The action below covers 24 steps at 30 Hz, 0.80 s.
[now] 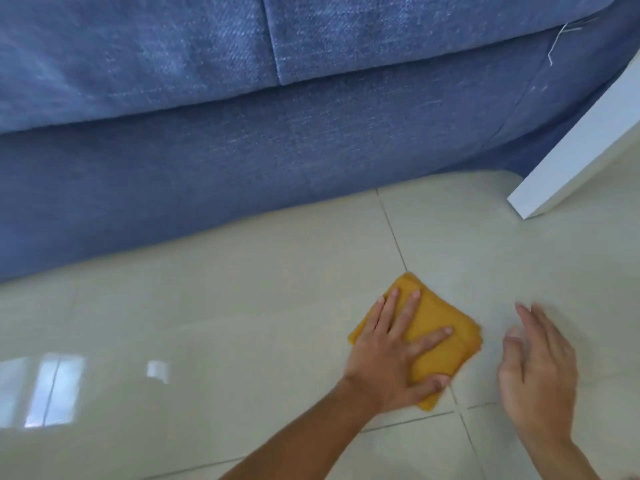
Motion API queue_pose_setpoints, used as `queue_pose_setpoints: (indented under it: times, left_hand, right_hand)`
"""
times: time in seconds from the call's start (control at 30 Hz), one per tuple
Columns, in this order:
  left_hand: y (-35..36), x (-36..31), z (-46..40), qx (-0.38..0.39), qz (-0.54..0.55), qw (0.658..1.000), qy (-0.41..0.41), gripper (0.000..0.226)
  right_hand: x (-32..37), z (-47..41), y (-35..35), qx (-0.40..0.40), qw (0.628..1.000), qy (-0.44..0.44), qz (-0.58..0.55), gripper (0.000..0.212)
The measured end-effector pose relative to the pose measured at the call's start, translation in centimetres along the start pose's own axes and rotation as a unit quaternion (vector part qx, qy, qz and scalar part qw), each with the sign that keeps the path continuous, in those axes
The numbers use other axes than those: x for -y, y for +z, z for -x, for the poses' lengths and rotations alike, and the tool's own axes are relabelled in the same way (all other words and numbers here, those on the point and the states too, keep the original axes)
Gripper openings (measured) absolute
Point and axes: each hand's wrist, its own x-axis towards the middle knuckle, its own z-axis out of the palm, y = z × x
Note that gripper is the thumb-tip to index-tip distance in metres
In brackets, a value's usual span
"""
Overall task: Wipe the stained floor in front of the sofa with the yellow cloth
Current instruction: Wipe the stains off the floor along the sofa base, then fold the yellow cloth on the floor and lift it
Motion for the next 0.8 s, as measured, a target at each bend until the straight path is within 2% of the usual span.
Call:
queue_pose_setpoints:
  times: [0.17,0.37,0.57,0.67,0.73,0.8]
  left_hand:
    - [-0.8,6.2,12.4,-0.061,-0.004,0.977,-0.206,0.069]
    - [-1.3,9.5,21.6,-0.051,0.009,0.932,-0.358,0.070]
    - [-3.3,11.1,23.7,-0.061,0.088,0.923,-0.371,0.063]
    - [-4.8,14.3,23.7,-0.110,0.050,0.927,-0.356,0.055]
    - [-5.5,16.5,23.5,-0.082,0.038,0.934,-0.346,0.065]
    - [-6.1,17.8,23.0,-0.056,0.037,0.936,-0.345,0.064]
  right_hand:
    - [6.3,5.2,2.2,0.057,0.995,-0.084,-0.008,0.052]
    - [14.3,11.2,5.9,0.135,0.965,-0.224,-0.016,0.051]
    - [20.0,14.3,8.6,0.216,0.927,-0.308,-0.005,0.054]
    - [21.7,14.5,9.3,0.244,0.910,-0.334,0.035,0.054]
    - [22.7,14.3,9.5,0.258,0.903,-0.338,0.062,0.053]
    - [23.6,13.9,9.7,0.268,0.898,-0.340,0.076,0.051]
